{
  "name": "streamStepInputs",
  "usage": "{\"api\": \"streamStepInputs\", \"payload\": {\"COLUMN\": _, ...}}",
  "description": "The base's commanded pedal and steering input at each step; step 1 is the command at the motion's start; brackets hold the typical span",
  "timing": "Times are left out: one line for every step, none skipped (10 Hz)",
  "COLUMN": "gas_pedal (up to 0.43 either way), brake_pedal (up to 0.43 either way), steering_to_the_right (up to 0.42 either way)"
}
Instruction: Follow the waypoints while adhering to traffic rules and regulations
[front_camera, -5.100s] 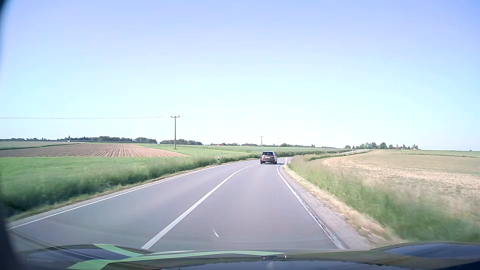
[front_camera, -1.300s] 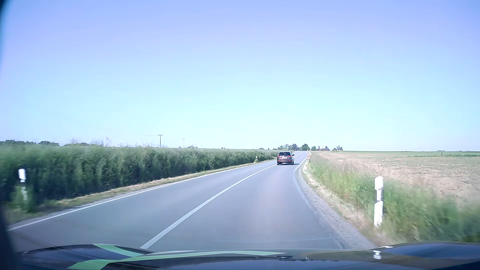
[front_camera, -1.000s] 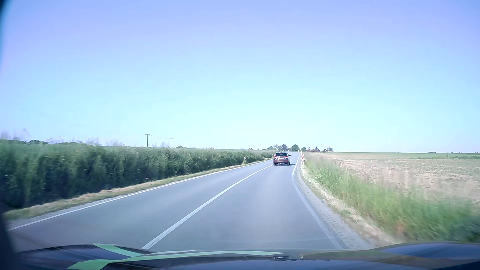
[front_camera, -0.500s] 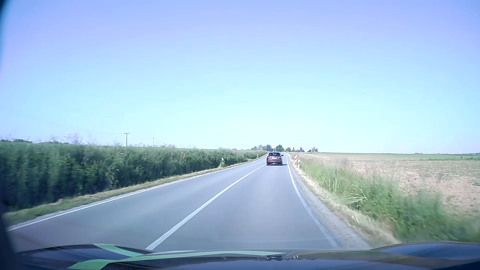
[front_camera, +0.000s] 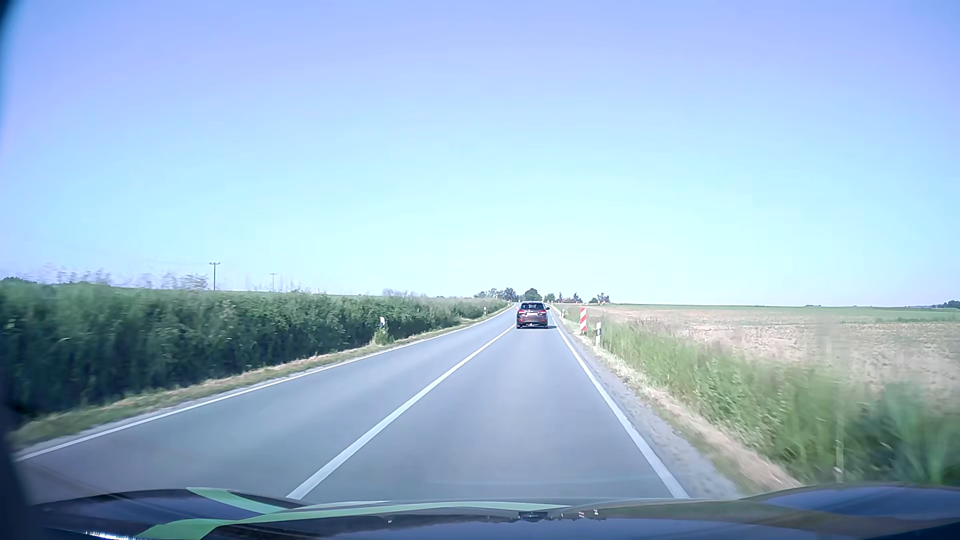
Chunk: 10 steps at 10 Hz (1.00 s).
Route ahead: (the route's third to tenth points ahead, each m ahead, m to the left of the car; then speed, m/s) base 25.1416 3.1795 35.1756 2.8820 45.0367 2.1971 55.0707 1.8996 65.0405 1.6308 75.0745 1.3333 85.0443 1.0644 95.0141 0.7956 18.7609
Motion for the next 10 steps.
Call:
{"api": "streamStepInputs", "payload": {"gas_pedal": 0.177, "brake_pedal": 0.0, "steering_to_the_right": 0.016}}
{"api": "streamStepInputs", "payload": {"gas_pedal": 0.189, "brake_pedal": 0.0, "steering_to_the_right": 0.016}}
{"api": "streamStepInputs", "payload": {"gas_pedal": 0.189, "brake_pedal": 0.0, "steering_to_the_right": 0.016}}
{"api": "streamStepInputs", "payload": {"gas_pedal": 0.189, "brake_pedal": 0.0, "steering_to_the_right": 0.015}}
{"api": "streamStepInputs", "payload": {"gas_pedal": 0.189, "brake_pedal": 0.0, "steering_to_the_right": 0.012}}
{"api": "streamStepInputs", "payload": {"gas_pedal": 0.189, "brake_pedal": 0.0, "steering_to_the_right": 0.008}}
{"api": "streamStepInputs", "payload": {"gas_pedal": 0.177, "brake_pedal": 0.0, "steering_to_the_right": 0.006}}
{"api": "streamStepInputs", "payload": {"gas_pedal": 0.169, "brake_pedal": 0.0, "steering_to_the_right": 0.006}}
{"api": "streamStepInputs", "payload": {"gas_pedal": 0.157, "brake_pedal": 0.0, "steering_to_the_right": 0.006}}
{"api": "streamStepInputs", "payload": {"gas_pedal": 0.157, "brake_pedal": 0.0, "steering_to_the_right": 0.006}}
